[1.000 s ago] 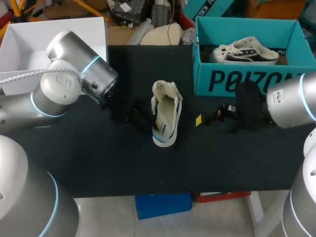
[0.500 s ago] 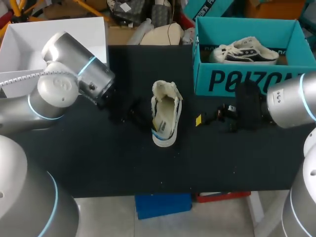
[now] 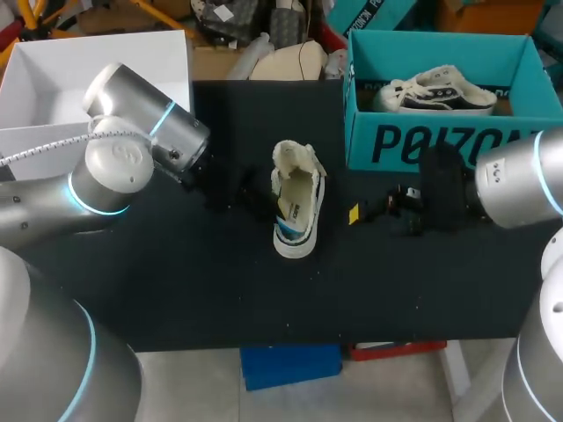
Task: Take the shoe out of the shoebox, open the shoe tongue, remove and reinsert the insole, then place the shoe into the shoebox
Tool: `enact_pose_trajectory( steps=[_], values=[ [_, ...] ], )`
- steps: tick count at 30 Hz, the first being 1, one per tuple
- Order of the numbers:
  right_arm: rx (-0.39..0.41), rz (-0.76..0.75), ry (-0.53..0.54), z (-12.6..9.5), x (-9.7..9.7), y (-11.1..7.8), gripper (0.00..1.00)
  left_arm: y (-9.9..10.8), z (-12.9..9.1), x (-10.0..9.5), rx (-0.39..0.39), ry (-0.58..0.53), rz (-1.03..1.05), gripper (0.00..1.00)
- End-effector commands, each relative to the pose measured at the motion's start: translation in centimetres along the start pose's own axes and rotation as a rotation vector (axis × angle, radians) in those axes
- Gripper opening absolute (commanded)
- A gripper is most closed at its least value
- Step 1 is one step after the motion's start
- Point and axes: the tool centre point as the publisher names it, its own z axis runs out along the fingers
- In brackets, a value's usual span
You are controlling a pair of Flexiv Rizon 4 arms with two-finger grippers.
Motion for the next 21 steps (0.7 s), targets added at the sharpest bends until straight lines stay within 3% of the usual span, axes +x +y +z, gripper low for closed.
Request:
enact_pose_trajectory(
  steps=[1,10,21],
  values=[
    [0.0,0.0,-0.002,0.1,0.1,0.0,1.0,0.4,0.4,-0.2,-0.011,0.002,0.0,0.0],
    [0.0,0.0,-0.002,0.1,0.1,0.0,1.0,0.0,0.2,-0.9,-0.022,0.064,0.011,0.0],
    [0.0,0.0,-0.002,0.1,0.1,0.0,1.0,-0.5,1.7,-1.1,-0.058,0.271,0.046,0.0]
  ],
)
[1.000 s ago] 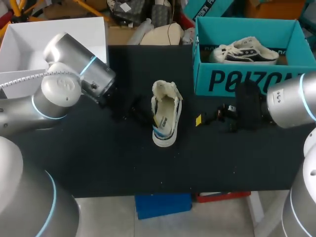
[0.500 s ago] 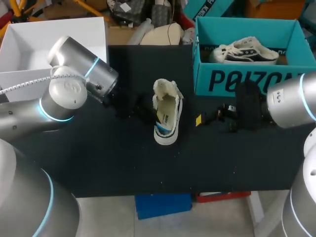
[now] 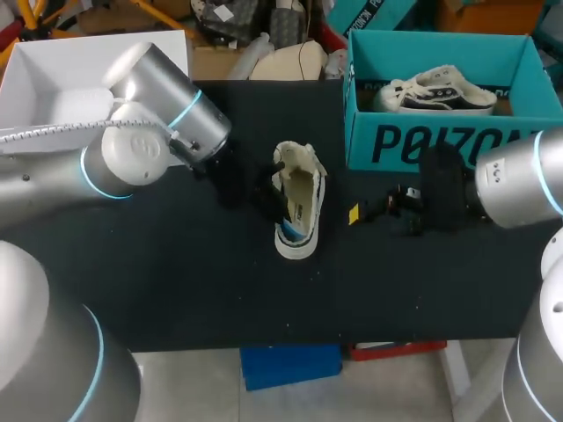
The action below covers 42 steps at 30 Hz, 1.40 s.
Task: Take the shoe out of the shoebox, open the shoe tongue, remove and reinsert the insole, then place the shoe into the shoebox
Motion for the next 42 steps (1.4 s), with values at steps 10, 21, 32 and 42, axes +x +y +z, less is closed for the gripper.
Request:
enact_pose_trajectory(
  steps=[10,21,32,42],
  values=[
    [0.0,0.0,-0.002,0.1,0.1,0.0,1.0,0.2,2.1,1.0,-0.049,0.193,-0.024,0.0],
    [0.0,0.0,-0.002,0.1,0.1,0.0,1.0,-0.4,1.0,0.9,-0.037,0.153,-0.054,0.53],
    [0.0,0.0,-0.002,0.1,0.1,0.0,1.0,-0.3,-1.4,-0.8,-0.1,0.154,-0.003,0.47],
    [0.0,0.0,-0.002,0.1,0.1,0.0,1.0,0.2,-1.4,-0.7,-0.19,0.362,0.095,0.0]
  ],
)
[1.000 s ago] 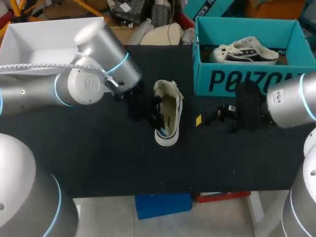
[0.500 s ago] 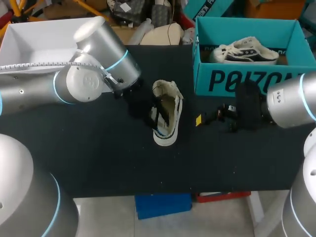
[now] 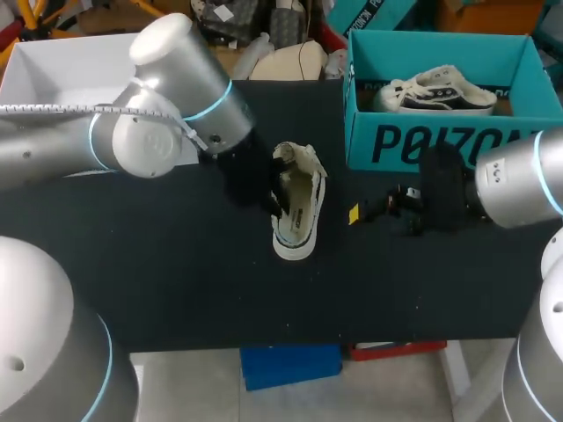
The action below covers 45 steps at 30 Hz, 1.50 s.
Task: Take the shoe out of the shoebox, open the shoe tongue, remove and reinsert the insole, then place the shoe into the shoebox
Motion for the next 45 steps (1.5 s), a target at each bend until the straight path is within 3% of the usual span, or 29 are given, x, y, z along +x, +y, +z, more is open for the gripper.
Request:
enact_pose_trajectory(
  steps=[1,15,30,37,42,45],
  values=[
    [0.0,0.0,-0.002,0.1,0.1,0.0,1.0,-0.2,0.1,-0.3,-0.024,0.122,0.018,0.0],
    [0.0,0.0,-0.002,0.1,0.1,0.0,1.0,-0.2,3.9,1.9,0.014,0.248,0.02,0.0],
    [0.0,0.0,-0.002,0.1,0.1,0.0,1.0,-0.6,6.6,2.2,0.066,0.283,0.025,0.0],
    [0.0,0.0,-0.002,0.1,0.1,0.0,1.0,-1.9,4.1,0.4,0.163,0.14,0.027,0.0],
    [0.0,0.0,-0.002,0.1,0.1,0.0,1.0,-1.7,1.3,-1.4,0.288,-0.124,-0.15,0.0],
    [0.0,0.0,-0.002,0.1,0.1,0.0,1.0,-0.8,-0.3,-1.7,0.284,-0.198,-0.205,0.0]
  ],
)
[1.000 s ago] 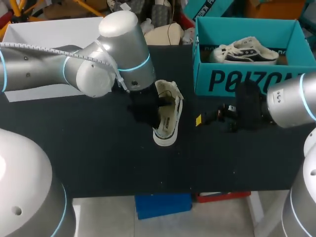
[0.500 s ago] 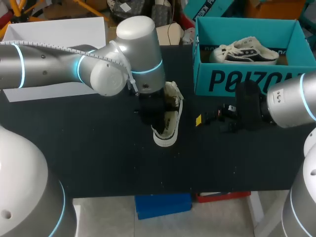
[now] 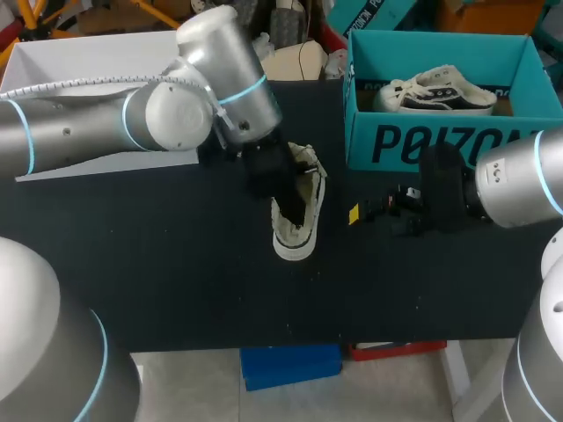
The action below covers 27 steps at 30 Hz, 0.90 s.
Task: Take the shoe out of the shoebox, open the shoe tongue, remove and reinsert the insole, then place the shoe into the shoebox
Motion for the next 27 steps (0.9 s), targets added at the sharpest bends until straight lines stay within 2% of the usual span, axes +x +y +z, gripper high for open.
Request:
enact_pose_trajectory(
  steps=[1,5,8,16,18,21,23,27],
  values=[
    [0.0,0.0,-0.002,0.1,0.1,0.0,1.0,0.5,-3.4,0.7,0.072,-0.285,-0.134,0.0],
    [0.0,0.0,-0.002,0.1,0.1,0.0,1.0,1.0,-5.6,0.3,0.108,-0.462,-0.247,0.0],
    [0.0,0.0,-0.002,0.1,0.1,0.0,1.0,1.6,-7.2,0.1,0.098,-0.533,-0.318,0.0],
    [0.0,0.0,-0.002,0.1,0.1,0.0,1.0,4.1,-12.0,-0.8,-0.039,-0.675,-0.446,0.0],
    [0.0,0.0,-0.002,0.1,0.1,0.0,1.0,4.8,-12.7,-1.0,-0.013,-0.744,-0.533,0.0],
    [0.0,0.0,-0.002,0.1,0.1,0.0,1.0,6.4,-13.4,-0.9,-0.129,-0.676,-0.517,0.0],
    [0.0,0.0,-0.002,0.1,0.1,0.0,1.0,7.0,-13.7,-1.2,-0.137,-0.694,-0.548,0.0],
    [0.0,0.0,-0.002,0.1,0.1,0.0,1.0,8.9,-14.1,-1.3,-0.212,-0.628,-0.579,0.0]
  ],
)
